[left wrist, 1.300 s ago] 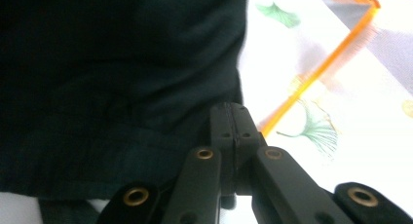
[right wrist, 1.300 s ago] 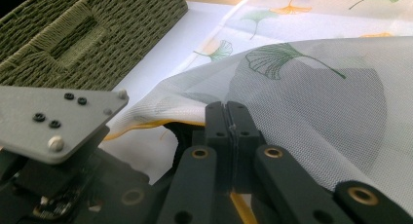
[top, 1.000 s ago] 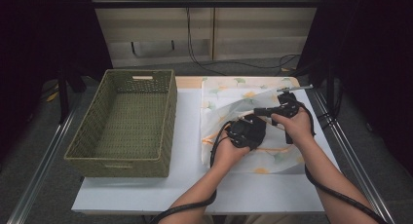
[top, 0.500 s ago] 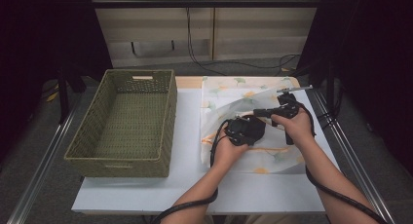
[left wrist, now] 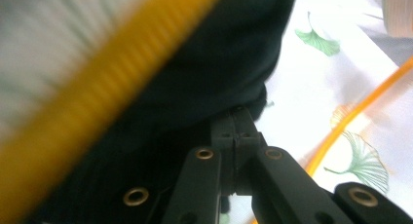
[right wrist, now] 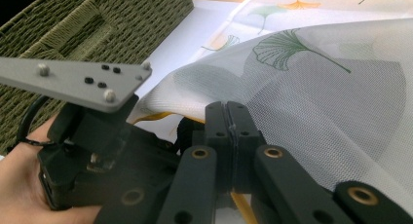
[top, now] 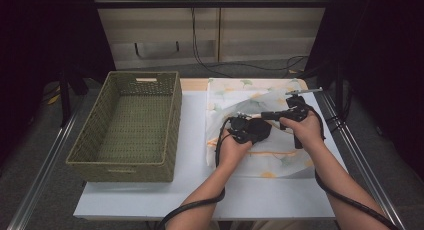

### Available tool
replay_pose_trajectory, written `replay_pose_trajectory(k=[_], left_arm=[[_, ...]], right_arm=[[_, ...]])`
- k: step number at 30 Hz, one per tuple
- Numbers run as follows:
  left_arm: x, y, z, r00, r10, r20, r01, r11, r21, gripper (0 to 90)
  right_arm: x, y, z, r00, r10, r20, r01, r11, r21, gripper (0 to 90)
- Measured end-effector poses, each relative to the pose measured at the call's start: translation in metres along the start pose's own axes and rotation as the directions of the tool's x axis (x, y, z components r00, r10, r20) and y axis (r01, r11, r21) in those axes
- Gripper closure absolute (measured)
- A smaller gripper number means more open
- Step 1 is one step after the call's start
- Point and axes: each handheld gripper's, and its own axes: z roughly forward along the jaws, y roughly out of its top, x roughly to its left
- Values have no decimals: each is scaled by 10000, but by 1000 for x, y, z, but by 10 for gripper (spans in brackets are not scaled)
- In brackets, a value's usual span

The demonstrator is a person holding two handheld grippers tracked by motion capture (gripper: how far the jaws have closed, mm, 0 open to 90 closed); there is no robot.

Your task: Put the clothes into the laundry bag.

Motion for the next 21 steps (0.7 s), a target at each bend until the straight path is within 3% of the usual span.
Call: replay_pose_trajectory(k=[5,21], left_arm=[[3,1,-1,10000,-36,-79,36,10000,-31,900],[-7,-7,-10,9980,171,611,-201,9986,481,900]], right_arm=[[-1,-1,0,10000,87,-43,-87,10000,-18,897],[1,-1,3,10000,51,46,-51,10000,20,897]])
